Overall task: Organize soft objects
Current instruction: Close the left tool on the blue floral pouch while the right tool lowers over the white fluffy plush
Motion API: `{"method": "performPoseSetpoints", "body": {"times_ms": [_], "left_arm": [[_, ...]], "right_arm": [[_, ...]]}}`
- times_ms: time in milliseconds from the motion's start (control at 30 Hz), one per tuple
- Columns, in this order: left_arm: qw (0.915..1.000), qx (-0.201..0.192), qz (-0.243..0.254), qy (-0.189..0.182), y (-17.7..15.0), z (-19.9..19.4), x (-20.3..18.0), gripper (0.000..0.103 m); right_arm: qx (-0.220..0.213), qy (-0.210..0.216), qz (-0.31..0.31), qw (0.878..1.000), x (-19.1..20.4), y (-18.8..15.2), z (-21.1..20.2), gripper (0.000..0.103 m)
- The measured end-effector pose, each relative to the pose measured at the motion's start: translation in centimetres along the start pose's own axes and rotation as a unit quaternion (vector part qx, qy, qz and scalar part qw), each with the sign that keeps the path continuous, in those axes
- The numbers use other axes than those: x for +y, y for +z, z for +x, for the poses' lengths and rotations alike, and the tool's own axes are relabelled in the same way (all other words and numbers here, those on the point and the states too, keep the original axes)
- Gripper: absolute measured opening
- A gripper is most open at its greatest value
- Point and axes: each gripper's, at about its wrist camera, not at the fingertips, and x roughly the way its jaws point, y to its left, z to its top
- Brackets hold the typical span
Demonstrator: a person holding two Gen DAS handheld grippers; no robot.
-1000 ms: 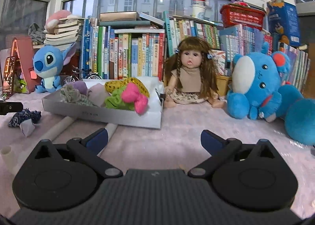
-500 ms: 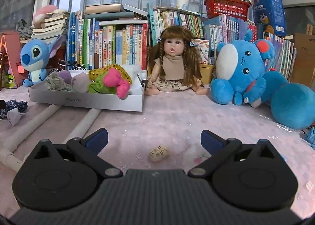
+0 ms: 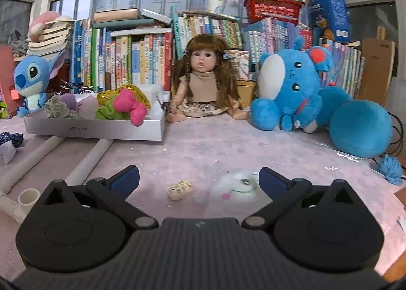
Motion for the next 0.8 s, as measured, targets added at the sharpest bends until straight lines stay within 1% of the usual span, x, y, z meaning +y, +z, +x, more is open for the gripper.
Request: {"method": "performPoseSetpoints", "body": {"times_ms": [133, 233, 333, 500, 667, 800], "left_arm": [[0.9997, 0.015, -0.011, 0.013, 0.5, 1.0, 0.0, 0.092], [0.9996, 0.02, -0.019, 0.009, 0.8, 1.6, 0.0, 0.092], [0.9995, 0.026, -0.018, 0.006, 0.9, 2.1, -0.3, 0.092], [0.9986, 0.048, -0.015, 0.017, 0.8, 3.0, -0.9, 0.092], [0.9971, 0.064, -0.034, 0.02, 0.6, 3.7, -0.8, 0.093], [0.9972, 0.064, -0.028, 0.025, 0.6, 3.9, -1.1, 0.094]], "right_arm": [[0.001, -0.013, 0.007, 1.0, -0.7, -0.5, -0.6, 0.103], [0.003, -0.025, 0.009, 1.0, -1.2, -0.8, -0.7, 0.103], [0.009, -0.033, 0.021, 0.999, -1.8, -1.0, -0.5, 0.103], [0.025, -0.054, 0.03, 0.998, -2.3, -1.5, 0.3, 0.103], [0.038, -0.05, 0.026, 0.998, -2.2, -1.5, 0.9, 0.103], [0.045, -0.046, 0.017, 0.998, -2.0, -1.3, 1.4, 0.103]]}}
